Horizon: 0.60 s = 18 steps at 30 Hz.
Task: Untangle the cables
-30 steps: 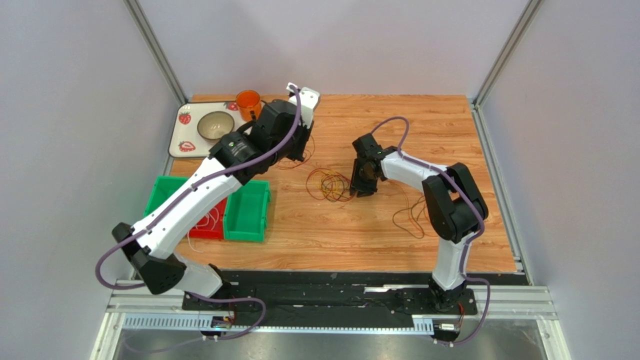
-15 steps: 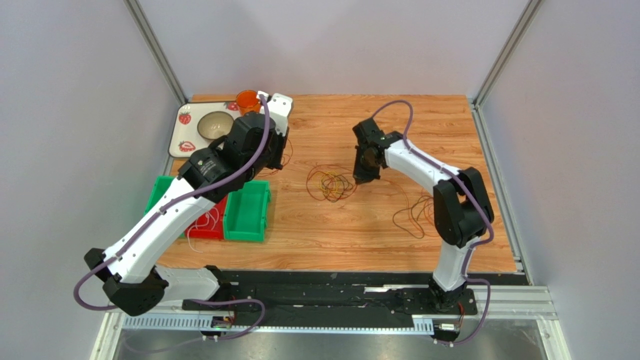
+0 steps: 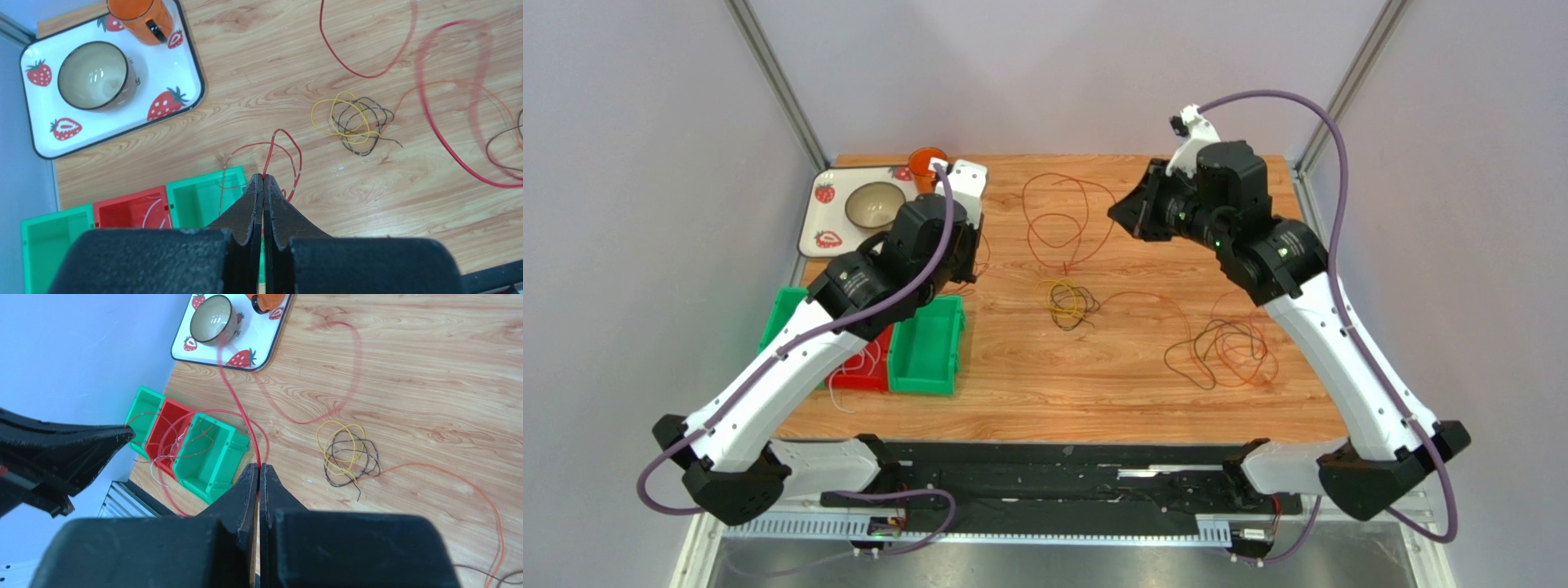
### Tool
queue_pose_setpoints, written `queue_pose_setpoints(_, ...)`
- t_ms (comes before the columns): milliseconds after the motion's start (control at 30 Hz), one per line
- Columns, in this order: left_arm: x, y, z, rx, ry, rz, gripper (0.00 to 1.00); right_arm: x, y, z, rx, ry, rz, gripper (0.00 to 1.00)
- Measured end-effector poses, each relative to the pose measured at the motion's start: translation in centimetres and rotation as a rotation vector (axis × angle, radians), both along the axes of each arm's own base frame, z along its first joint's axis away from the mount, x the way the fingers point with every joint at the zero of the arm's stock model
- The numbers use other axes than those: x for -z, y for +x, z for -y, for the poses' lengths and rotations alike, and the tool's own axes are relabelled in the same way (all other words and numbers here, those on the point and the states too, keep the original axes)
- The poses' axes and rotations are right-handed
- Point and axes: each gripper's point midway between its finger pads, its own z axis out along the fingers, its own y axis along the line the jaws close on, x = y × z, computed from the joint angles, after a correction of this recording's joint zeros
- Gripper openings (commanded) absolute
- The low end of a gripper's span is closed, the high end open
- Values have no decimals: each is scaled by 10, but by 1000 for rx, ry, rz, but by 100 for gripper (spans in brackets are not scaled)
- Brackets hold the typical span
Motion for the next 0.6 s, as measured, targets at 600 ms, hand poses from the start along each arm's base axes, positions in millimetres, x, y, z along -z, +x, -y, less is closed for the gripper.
queue_pose_setpoints(600, 44, -5, -56, -224, 80, -39, 0, 77, -2, 33, 121, -163, -91, 0)
